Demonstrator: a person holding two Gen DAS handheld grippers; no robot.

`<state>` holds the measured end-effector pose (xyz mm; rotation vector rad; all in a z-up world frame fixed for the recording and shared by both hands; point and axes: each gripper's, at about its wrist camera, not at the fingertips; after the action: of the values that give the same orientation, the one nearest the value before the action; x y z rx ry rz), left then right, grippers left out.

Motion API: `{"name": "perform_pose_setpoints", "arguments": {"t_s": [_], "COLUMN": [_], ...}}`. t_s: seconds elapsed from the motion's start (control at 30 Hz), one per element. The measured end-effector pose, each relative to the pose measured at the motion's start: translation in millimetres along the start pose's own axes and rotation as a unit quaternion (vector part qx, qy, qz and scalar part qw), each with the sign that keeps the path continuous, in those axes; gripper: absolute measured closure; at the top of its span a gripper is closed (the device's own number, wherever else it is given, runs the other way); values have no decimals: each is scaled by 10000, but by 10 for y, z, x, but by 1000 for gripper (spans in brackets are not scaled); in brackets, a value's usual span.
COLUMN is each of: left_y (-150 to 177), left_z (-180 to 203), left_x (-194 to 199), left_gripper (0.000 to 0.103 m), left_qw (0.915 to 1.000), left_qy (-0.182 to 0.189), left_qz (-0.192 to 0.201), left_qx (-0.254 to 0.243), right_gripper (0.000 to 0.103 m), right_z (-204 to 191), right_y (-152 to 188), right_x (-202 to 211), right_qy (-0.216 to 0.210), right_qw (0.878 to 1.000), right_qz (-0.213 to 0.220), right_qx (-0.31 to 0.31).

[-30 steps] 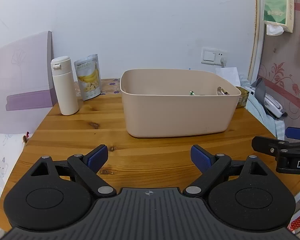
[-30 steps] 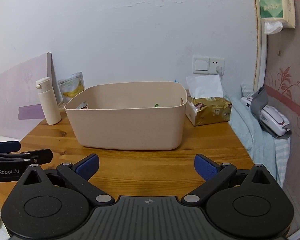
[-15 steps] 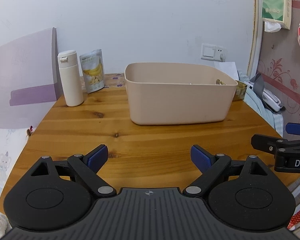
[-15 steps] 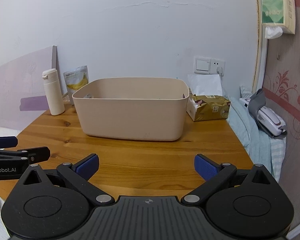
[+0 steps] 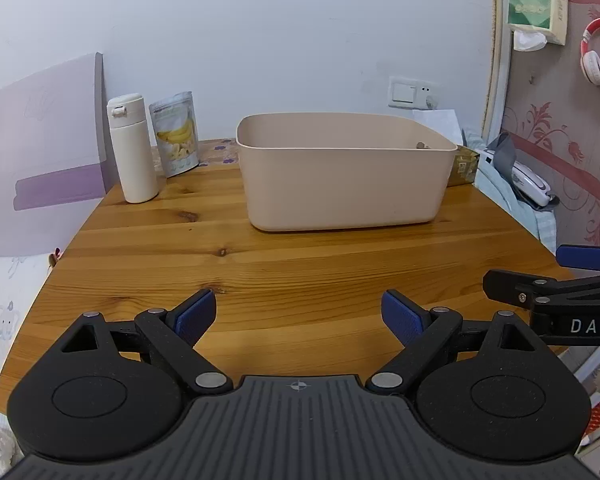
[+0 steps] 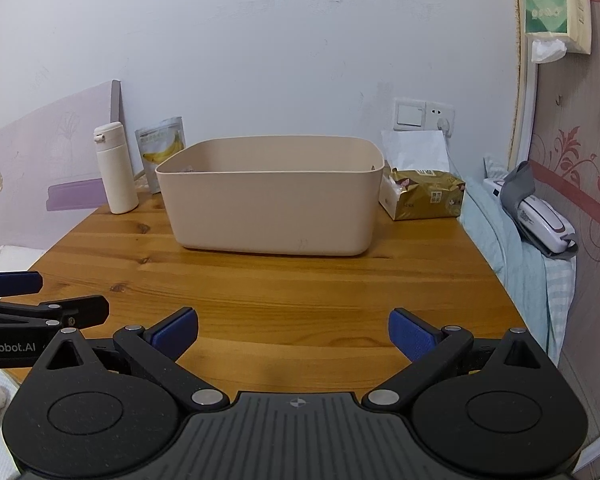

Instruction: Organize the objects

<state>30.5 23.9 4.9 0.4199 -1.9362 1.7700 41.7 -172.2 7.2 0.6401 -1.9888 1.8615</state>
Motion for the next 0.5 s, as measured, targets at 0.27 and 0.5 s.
{"name": "perform_pose_setpoints", "arguments": {"t_s": [0.27, 0.5], "left_y": [-14, -16], "left_z": [67, 112], "left_x": [44, 17], "left_gripper": [12, 12], "left_qw": [9999, 9999], "left_qy": [-50, -20], "left_qz": [134, 114], "left_qx": [-22, -34], "right_gripper": [0, 0], "right_z": [44, 65], "right_y": [8, 9], "right_x": [8, 7], "right_qy": [26, -3], "right_qw": [10000, 10000], "right_qz": [9, -10], "right_qx": [-17, -25]}}
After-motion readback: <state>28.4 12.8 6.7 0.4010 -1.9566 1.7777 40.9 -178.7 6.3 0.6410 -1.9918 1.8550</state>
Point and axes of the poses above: each gripper's, at about its wrist camera, not at the fingertips, and x roughly against the way its jaws point, z to its right, y to its underside, and after that the axes turned 3 degrees about -x, right-handed
